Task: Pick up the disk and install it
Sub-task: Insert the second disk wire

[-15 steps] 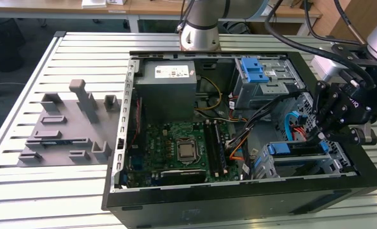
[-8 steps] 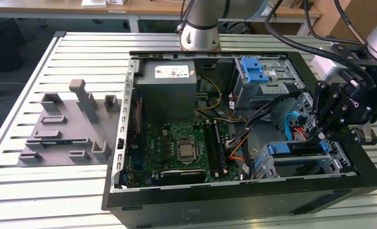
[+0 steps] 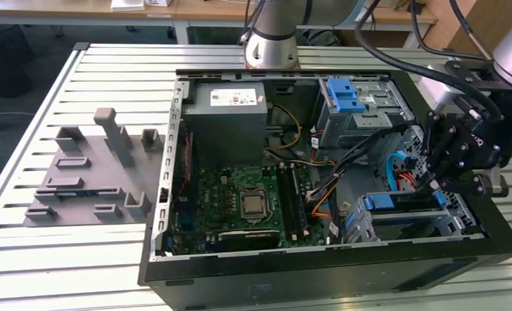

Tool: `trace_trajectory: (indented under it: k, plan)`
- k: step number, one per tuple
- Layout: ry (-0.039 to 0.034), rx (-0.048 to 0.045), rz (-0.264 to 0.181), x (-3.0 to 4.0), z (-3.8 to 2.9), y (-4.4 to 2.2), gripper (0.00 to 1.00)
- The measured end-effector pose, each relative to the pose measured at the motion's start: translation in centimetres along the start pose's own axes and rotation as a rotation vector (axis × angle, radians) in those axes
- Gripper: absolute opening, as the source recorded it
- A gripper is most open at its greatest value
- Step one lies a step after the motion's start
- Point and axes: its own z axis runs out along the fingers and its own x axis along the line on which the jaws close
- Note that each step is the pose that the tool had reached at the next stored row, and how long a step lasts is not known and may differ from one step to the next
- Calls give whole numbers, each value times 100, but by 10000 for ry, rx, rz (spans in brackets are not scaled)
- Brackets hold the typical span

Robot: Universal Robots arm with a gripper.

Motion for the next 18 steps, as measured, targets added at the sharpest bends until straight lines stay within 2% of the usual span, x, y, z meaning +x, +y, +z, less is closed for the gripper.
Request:
trace_trajectory:
  k: [7, 12, 18]
  plan:
    - [-14, 84, 2, 3, -49, 53, 11]
    - [-16, 164, 5, 7, -47, 148, 11]
    - [-16, 180, 4, 9, -89, 168, 11]
